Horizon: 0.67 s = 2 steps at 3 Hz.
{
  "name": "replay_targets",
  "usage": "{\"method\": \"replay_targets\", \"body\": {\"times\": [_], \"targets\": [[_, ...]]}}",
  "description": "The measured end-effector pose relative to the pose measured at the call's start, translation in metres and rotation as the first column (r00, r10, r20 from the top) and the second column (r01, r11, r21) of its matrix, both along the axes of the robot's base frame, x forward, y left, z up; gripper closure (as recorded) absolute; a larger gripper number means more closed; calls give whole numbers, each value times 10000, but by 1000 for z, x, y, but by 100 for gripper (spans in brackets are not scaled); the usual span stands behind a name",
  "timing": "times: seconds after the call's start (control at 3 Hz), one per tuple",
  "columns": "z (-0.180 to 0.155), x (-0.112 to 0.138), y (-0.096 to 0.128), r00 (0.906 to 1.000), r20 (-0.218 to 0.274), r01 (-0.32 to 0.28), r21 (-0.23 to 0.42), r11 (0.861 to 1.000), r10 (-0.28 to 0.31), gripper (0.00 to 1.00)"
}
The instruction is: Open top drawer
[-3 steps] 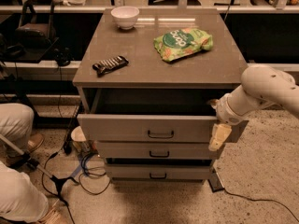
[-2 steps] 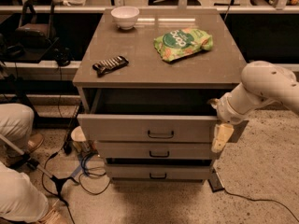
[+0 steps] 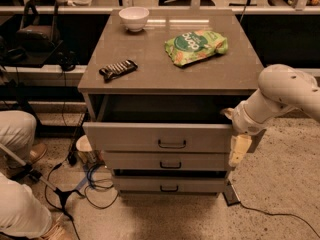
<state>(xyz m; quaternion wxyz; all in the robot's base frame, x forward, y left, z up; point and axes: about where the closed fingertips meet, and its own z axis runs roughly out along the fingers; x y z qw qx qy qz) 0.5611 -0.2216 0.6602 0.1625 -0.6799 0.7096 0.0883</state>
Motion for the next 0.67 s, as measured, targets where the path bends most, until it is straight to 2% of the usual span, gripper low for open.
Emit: {"method": "replay_targets", "body": {"times": [0.67], "targets": [[-9, -19, 9, 9932, -433, -1088, -107, 9940, 1082, 0]]}}
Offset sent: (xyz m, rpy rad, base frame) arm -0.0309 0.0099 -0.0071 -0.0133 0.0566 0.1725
